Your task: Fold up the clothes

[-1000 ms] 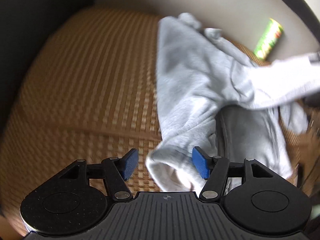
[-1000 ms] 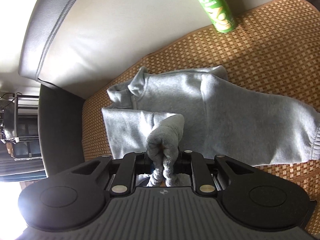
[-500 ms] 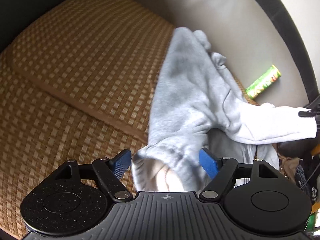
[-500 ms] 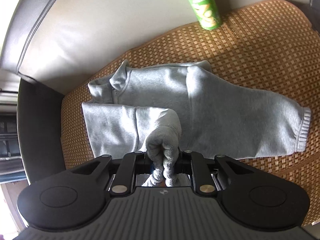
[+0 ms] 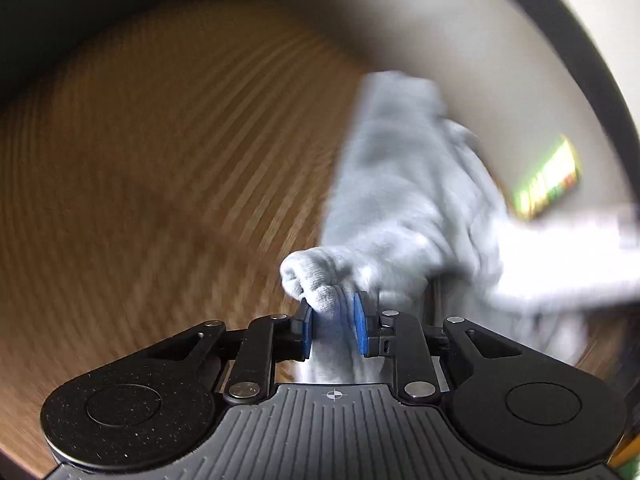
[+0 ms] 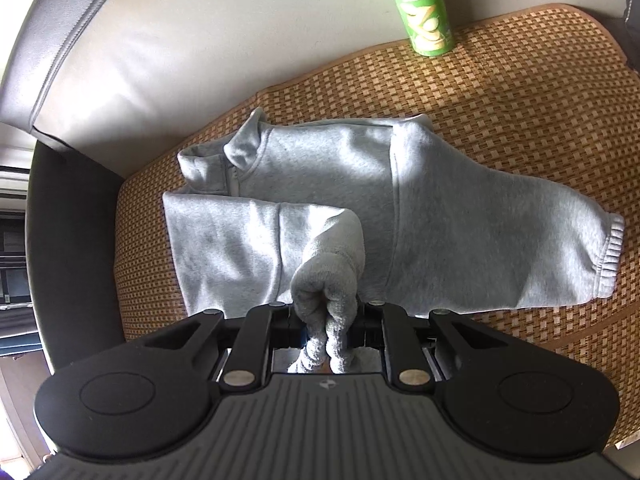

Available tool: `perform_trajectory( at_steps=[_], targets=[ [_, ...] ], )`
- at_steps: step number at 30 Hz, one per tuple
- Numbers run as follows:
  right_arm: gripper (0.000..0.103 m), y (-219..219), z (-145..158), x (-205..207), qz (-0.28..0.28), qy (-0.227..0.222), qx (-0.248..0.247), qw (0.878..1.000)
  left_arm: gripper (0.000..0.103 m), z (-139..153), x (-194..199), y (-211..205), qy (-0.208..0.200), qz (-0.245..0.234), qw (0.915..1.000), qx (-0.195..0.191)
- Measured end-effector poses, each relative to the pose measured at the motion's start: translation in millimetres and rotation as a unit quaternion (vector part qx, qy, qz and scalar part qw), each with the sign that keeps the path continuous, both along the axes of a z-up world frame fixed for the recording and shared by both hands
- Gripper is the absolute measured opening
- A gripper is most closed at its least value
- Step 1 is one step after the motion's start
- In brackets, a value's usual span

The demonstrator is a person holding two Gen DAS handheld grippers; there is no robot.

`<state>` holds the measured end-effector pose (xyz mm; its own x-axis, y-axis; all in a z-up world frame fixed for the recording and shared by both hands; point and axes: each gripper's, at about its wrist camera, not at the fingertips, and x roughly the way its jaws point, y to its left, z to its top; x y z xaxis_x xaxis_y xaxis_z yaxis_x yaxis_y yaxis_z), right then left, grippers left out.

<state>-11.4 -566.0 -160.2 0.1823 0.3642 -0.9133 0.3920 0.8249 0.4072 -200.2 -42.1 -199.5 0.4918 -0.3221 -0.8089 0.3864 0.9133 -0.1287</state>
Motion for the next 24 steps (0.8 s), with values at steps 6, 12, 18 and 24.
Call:
perform_trajectory(
  at_steps=[6, 12, 18, 24],
  targets=[
    [0.018, -2.6, 1.9, 0.7, -0.002, -0.008, 0.007, 1.0, 0.005, -25.4, -38.0, -77.3, -0.044, -0.248, 0.9561, 0.149],
    [0.018, -8.5, -8.9, -6.7, -0.007, -0.005, 0.011, 1.0, 0.012, -86.4, -16.2, -106.6, 0.04, -0.256, 0.9589, 0.116],
    [0.018, -25.9, -12.1, -14.2, -0.024, -0.007, 0.014, 1.0, 0.035, -67.5, -3.3, -87.2, 0.107, -0.17, 0.9786, 0.043],
    [0.018, -39.0, -13.6, -19.1, -0.036, -0.016, 0.036, 0.999, 0.044, 13.1, 18.4, -25.9, 0.146, -0.042, 0.9817, -0.115]
  ],
)
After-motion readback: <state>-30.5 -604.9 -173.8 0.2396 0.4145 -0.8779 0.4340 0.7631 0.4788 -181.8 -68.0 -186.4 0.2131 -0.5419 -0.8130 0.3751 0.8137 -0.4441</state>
